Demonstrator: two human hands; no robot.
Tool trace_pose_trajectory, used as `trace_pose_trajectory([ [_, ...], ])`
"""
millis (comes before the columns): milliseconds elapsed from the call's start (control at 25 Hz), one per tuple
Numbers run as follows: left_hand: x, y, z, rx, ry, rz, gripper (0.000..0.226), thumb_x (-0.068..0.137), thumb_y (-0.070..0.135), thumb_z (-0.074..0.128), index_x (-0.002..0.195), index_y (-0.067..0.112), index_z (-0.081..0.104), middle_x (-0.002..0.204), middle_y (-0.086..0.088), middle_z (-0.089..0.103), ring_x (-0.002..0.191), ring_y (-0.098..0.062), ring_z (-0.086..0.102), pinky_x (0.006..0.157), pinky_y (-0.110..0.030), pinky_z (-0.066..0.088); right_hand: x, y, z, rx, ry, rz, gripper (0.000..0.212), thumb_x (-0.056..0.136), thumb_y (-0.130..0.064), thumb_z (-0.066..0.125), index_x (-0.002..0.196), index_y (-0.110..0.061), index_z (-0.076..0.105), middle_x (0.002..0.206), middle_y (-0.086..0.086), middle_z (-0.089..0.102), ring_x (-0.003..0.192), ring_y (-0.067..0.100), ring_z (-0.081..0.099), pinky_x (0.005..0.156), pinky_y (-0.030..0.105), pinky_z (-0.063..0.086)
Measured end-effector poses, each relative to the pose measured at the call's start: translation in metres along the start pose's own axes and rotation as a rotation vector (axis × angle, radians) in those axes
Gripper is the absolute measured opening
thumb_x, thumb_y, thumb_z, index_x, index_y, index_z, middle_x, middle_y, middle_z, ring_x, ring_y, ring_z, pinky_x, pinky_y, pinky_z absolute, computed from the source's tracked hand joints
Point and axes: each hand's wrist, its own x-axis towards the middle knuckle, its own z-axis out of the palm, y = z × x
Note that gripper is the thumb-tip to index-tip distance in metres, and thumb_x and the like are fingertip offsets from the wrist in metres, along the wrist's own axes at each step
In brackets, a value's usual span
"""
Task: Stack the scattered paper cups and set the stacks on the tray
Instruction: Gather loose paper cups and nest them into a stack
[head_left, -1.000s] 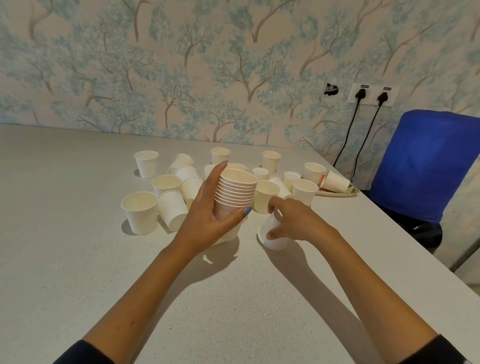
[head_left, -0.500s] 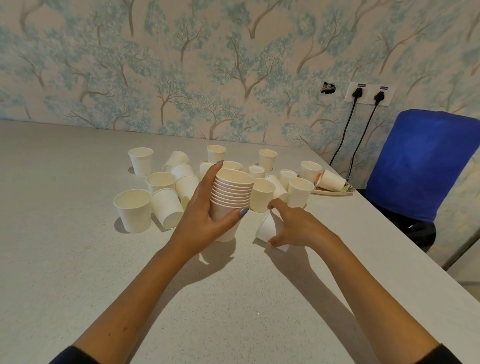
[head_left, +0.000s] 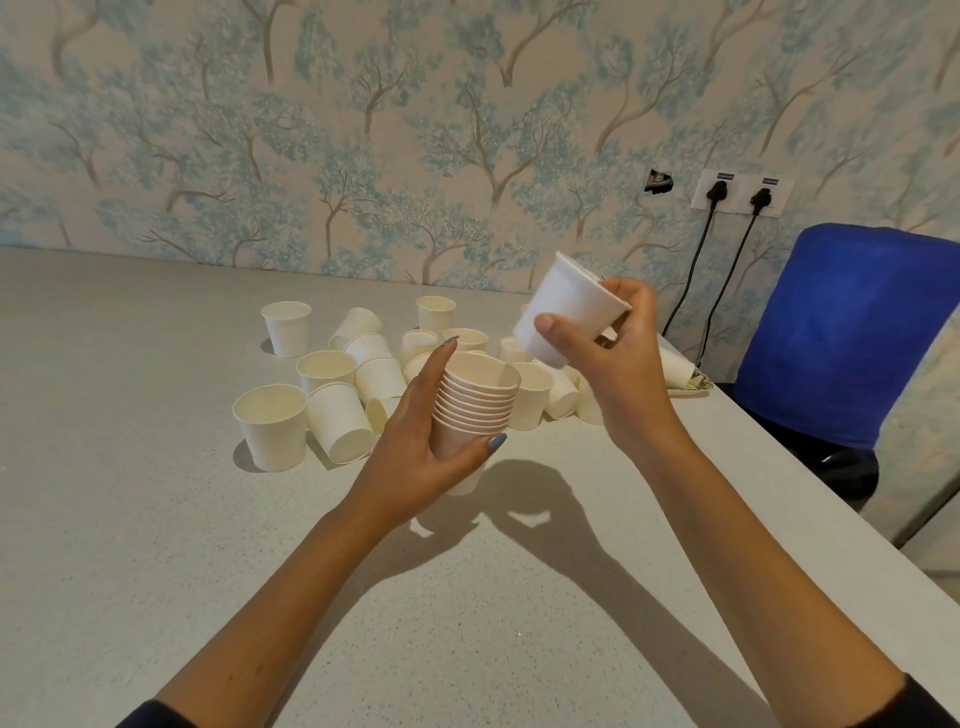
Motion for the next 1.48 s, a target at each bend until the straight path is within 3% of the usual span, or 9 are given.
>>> trace_pose_trajectory([
  [120,-0.003,-0.001,0.001,-0.008,-0.018,-0.017,0.099,0.074,0.06,0.069,0.145,0.052,0.001,0.136,0.043,0.026,0.122,0.015,0.038,0.089,-0.016,0.04,-0.006,-0.001,0.018,-0.037,-0.116,0.021,0.055,0.069,-0.034,0.08,0.11,-0.029,0.044,0.111,0.0,0.055,0.087,0.002,0.064,0.066,0.022,0.053],
  [240,-0.005,-0.001,0.003,-0.033,-0.031,-0.047,0.109,0.071,0.056,0.074,0.143,0.054,-0.008,0.127,0.054,0.024,0.115,0.019,0.043,0.078,-0.002,0.042,-0.014,0.009,0.023,-0.119,-0.23,0.055,0.056,0.072,-0.034,0.08,0.114,-0.032,0.043,0.116,-0.004,0.055,0.097,0.009,0.06,0.068,0.023,0.053],
  [440,-0.001,0.003,0.007,-0.055,0.007,-0.042,0.107,0.071,0.059,0.071,0.145,0.049,-0.005,0.131,0.052,0.021,0.117,0.021,0.04,0.077,0.001,0.04,-0.022,0.019,0.027,-0.175,-0.328,0.104,0.048,0.075,-0.046,0.073,0.115,-0.032,0.051,0.117,-0.013,0.056,0.104,0.008,0.055,0.068,0.015,0.05],
  [640,0.001,-0.001,0.002,-0.03,0.013,-0.034,0.099,0.075,0.055,0.071,0.147,0.045,0.003,0.132,0.048,0.029,0.121,0.018,0.038,0.086,0.002,0.035,-0.028,0.025,0.027,-0.268,-0.504,0.131,0.08,0.065,-0.055,0.076,0.133,-0.049,0.033,0.126,-0.037,0.038,0.119,-0.004,0.045,0.085,0.015,0.05],
  [840,0.002,0.005,0.004,-0.005,-0.042,-0.033,0.095,0.075,0.046,0.073,0.148,0.039,0.014,0.135,0.031,0.042,0.121,0.008,0.045,0.093,-0.01,0.042,-0.035,0.031,0.021,-0.272,-0.434,0.103,0.09,0.062,-0.049,0.083,0.134,-0.053,0.029,0.129,-0.036,0.04,0.12,-0.005,0.045,0.091,0.017,0.048],
  [1000,0.011,0.009,-0.022,0.242,-0.134,0.043,0.087,0.072,0.072,0.058,0.145,0.04,0.023,0.14,0.015,0.039,0.127,-0.004,0.037,0.1,-0.028,0.036,-0.033,0.036,0.013,-0.229,-0.31,0.099,0.088,0.063,-0.043,0.084,0.133,-0.047,0.032,0.126,-0.031,0.044,0.113,-0.009,0.048,0.088,0.018,0.05],
  [1160,0.016,-0.004,-0.062,0.469,-0.175,-0.184,0.082,0.067,0.076,0.053,0.139,0.037,0.04,0.143,0.005,0.042,0.128,-0.018,0.039,0.101,-0.039,0.037,-0.031,0.043,0.005,-0.27,-0.262,0.128,0.093,0.059,-0.048,0.084,0.133,-0.046,0.028,0.126,-0.027,0.045,0.113,-0.009,0.048,0.08,0.012,0.049],
  [1280,0.005,-0.012,-0.062,0.566,-0.309,-0.313,0.071,0.071,0.068,0.06,0.132,0.034,0.048,0.137,0.003,0.046,0.119,-0.018,0.046,0.098,-0.041,0.044,-0.035,0.054,0.002,-0.313,-0.255,0.156,0.093,0.062,-0.042,0.085,0.135,-0.044,0.027,0.127,-0.023,0.044,0.111,-0.01,0.047,0.078,0.011,0.046],
  [1480,-0.011,-0.015,-0.038,0.893,-0.439,-0.232,0.072,0.077,0.067,0.057,0.138,0.032,0.039,0.137,0.001,0.047,0.117,-0.021,0.047,0.094,-0.039,0.043,-0.042,0.065,0.0,-0.354,-0.262,0.19,0.091,0.06,-0.047,0.085,0.128,-0.053,0.026,0.116,-0.041,0.041,0.107,-0.015,0.047,0.075,0.01,0.045],
])
